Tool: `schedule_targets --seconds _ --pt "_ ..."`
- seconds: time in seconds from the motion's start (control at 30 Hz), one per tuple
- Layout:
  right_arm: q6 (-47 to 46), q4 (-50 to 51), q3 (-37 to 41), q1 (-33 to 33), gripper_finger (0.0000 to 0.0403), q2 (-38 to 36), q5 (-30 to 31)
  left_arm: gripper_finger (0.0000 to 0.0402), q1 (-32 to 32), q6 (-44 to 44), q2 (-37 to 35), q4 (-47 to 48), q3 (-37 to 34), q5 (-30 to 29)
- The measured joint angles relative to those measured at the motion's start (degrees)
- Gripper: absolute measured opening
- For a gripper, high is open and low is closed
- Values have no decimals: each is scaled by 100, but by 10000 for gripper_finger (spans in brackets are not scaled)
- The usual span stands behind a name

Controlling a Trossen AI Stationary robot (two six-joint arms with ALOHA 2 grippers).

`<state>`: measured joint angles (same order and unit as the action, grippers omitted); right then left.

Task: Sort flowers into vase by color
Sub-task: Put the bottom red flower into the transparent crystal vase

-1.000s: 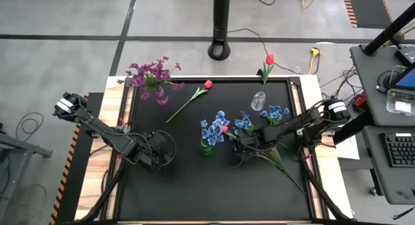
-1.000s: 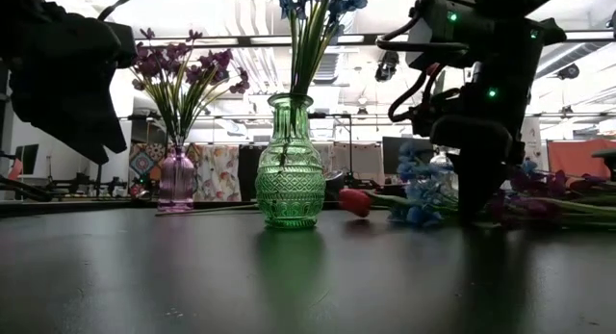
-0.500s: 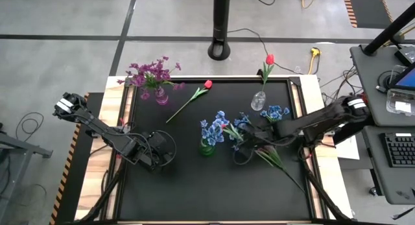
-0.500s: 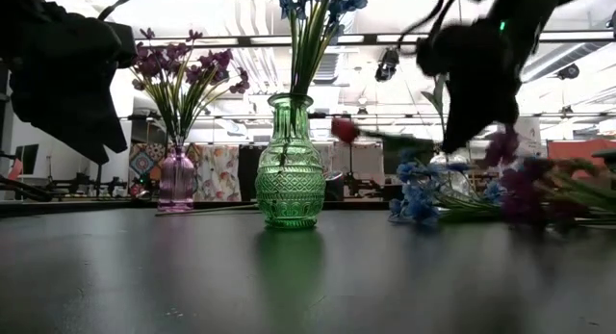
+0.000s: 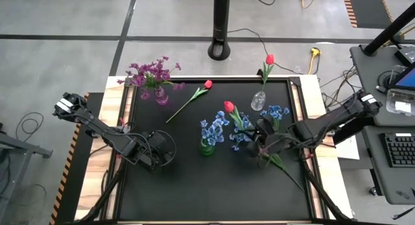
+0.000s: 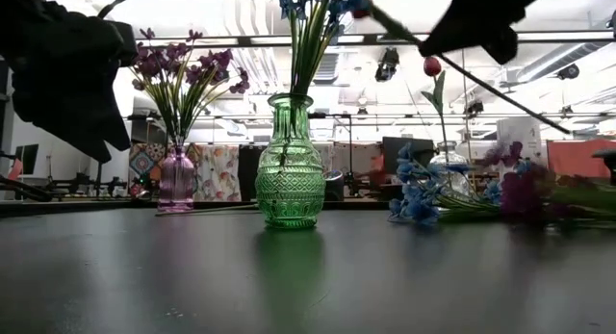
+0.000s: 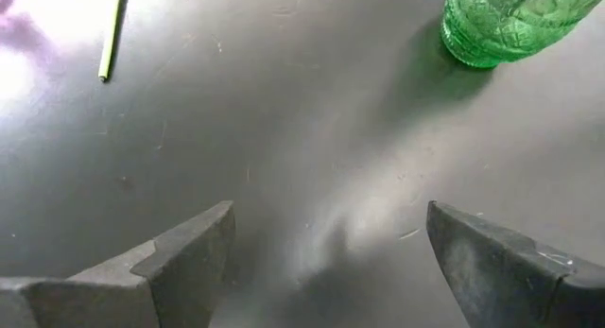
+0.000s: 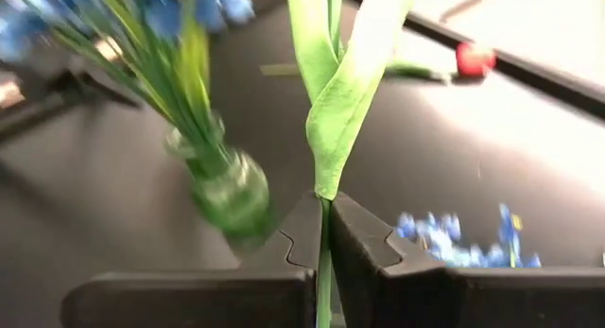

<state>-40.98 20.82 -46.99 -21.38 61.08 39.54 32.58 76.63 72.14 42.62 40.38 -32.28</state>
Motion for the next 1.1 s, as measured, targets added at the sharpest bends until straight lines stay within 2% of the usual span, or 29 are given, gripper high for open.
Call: schedule_targets --seconds 0.2,0.33,0.4,0.5,0.6,0.67,0.8,0.97,1.1 --pt "1020 -1293 188 2 13 -189 388 330 0 1 0 -3 0 -23" --pt "1724 -1436 195 7 13 -455 1460 330 -2 1 0 -11 0 -123" --pt "2022 -1470 220 74 13 -646 1759 330 -6 1 0 -14 0 -185" --pt "2604 -1933 324 271 13 -956 1319 330 -9 18 0 -21 0 -301" --pt "3194 -2608 438 596 13 -1261 177 330 -9 57 0 -34 0 -461" --pt "3606 -3058 525 846 13 -1428 -375 330 -7 65 0 -58 0 -533" --pt "4200 -3695 732 1390 13 -1709 -910 330 -7 73 0 -113 0 -588" --pt "4468 -4392 1155 2130 13 -1831 -1688 330 -7 71 0 -118 0 -618" --pt "4797 -5255 1655 2653 13 -1788 -1748 330 -7 71 0 -121 0 -626"
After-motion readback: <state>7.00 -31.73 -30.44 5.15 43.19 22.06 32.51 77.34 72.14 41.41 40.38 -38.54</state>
